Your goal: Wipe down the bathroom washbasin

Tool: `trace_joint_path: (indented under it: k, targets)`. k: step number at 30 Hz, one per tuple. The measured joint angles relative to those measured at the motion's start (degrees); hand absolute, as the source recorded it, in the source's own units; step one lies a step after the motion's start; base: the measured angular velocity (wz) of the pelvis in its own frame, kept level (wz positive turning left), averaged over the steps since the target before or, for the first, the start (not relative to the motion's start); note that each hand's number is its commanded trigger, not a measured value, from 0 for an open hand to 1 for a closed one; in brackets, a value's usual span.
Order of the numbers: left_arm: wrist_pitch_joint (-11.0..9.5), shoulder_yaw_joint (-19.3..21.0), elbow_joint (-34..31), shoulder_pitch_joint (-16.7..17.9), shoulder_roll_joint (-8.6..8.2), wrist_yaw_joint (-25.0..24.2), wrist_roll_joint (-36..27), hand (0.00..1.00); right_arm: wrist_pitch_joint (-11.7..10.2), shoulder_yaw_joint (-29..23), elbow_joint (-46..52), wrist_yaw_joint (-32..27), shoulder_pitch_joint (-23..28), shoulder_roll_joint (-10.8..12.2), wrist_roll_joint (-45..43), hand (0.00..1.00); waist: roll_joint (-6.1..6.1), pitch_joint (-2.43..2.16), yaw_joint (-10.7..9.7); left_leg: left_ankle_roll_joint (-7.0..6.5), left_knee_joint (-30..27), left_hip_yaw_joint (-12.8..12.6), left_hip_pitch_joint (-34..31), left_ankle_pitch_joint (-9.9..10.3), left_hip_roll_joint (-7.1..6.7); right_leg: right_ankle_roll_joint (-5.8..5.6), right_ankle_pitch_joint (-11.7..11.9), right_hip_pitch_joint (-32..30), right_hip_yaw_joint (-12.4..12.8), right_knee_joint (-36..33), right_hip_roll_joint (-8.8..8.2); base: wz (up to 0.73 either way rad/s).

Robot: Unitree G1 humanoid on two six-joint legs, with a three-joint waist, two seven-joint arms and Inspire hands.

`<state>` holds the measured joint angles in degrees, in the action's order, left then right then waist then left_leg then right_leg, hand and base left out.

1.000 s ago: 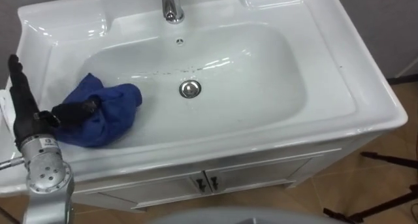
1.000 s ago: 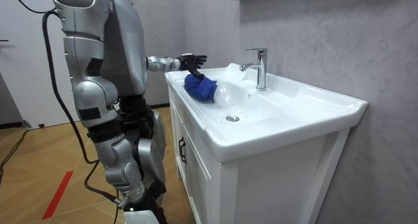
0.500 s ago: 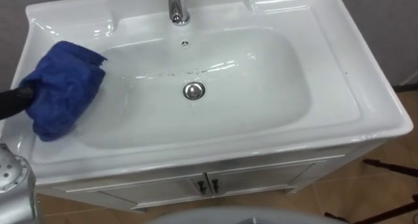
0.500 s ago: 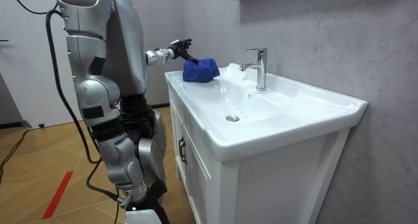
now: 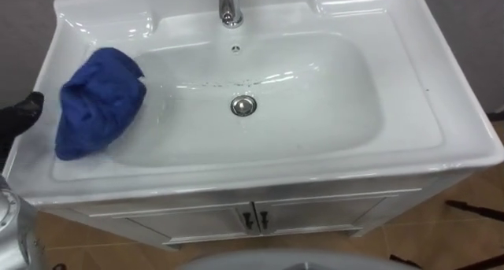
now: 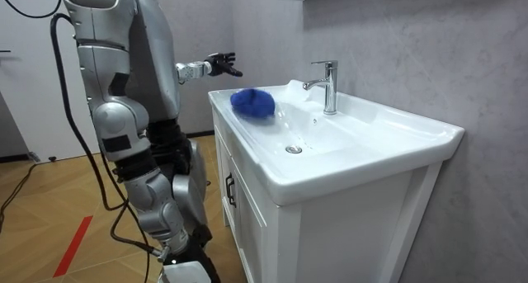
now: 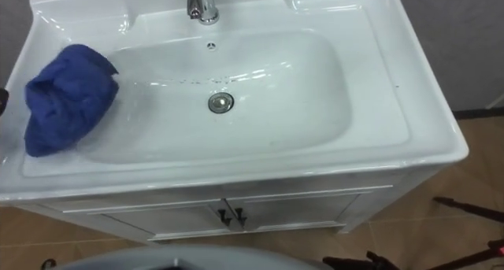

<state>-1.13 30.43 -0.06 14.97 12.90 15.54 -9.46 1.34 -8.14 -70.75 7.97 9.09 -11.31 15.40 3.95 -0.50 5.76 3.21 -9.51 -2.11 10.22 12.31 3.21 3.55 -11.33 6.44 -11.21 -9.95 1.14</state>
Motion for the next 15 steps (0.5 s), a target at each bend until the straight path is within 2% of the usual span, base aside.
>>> trace_joint_path:
  k: [5,10,11,13,14,15]
  targets:
    - [1.2,-0.77,0.26,1.5,-0.13,-4.43,-0.12,0.0,0.0,0.0,-0.01,0.95,0.05,-0.13,0.08,0.0,-0.08,0.11,0.44,0.0,0.01,-0.21,0.06,0.0,0.02,0.0,0.0,0.16,-0.07,0.05,-0.02,0.0]
    - [2.64,-3.02,5.5,2.38,-0.51,-9.04,-2.45,0.0,0.05,0.0,-0.03,0.94,0.06,-0.25,0.16,0.0,0.0,0.21,0.61,-0.01,-0.04,0.52,-0.02,0.01,-0.04,-0.01,-0.02,0.48,-0.34,0.17,-0.01,0.05]
    - [0.93,-3.5,7.07,2.68,-0.52,-9.51,-3.58,0.0,0.05,-0.02,-0.03,0.93,0.2,-0.35,0.0,0.0,-0.19,0.34,0.52,-0.01,-0.04,0.48,-0.03,0.01,-0.04,-0.01,-0.02,0.6,-0.4,0.17,-0.01,0.0]
    - [-0.7,-3.66,9.3,3.46,-0.47,-10.08,-5.41,0.0,0.05,-0.05,0.03,0.92,0.29,-0.81,0.05,0.0,0.15,0.07,0.5,-0.01,-0.02,0.29,0.09,0.01,-0.07,-0.02,-0.02,0.63,-0.31,0.1,-0.06,-0.04]
    - [-1.87,-3.87,11.28,3.63,-0.46,-10.39,-6.11,0.0,0.04,-0.02,0.22,0.88,0.34,-1.25,0.04,0.0,0.75,0.1,0.48,-0.01,0.04,0.0,0.28,0.01,-0.1,-0.06,-0.05,0.62,-0.18,0.01,-0.13,-0.12]
    - [-3.89,-4.13,13.51,3.72,-0.4,-10.75,-6.11,0.0,0.05,-0.05,0.18,0.85,0.35,-1.58,0.04,0.0,1.14,0.11,0.49,-0.01,0.04,-0.26,0.26,0.0,-0.14,-0.05,-0.24,0.63,-0.32,-0.23,-0.22,-0.1]
